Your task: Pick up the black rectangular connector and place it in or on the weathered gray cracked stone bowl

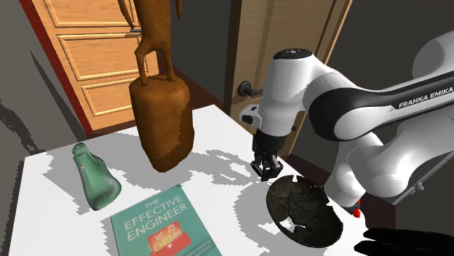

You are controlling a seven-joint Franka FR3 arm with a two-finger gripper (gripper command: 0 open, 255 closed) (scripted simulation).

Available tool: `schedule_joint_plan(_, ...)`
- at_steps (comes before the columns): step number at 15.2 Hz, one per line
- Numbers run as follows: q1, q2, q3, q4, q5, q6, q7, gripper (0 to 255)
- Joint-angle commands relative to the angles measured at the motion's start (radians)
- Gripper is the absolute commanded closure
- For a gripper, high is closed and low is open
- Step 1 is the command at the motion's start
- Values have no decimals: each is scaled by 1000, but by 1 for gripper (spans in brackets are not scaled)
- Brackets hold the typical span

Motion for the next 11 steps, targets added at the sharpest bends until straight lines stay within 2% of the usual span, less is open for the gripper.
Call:
schedule_joint_plan(1, 0, 1, 0, -1, 0, 0, 0, 255)
schedule_joint_plan(7, 0, 0, 0, -1, 0, 0, 0, 255)
schedule_joint_plan(11, -3, -13, -8, 45, -7, -59, 1, 255)
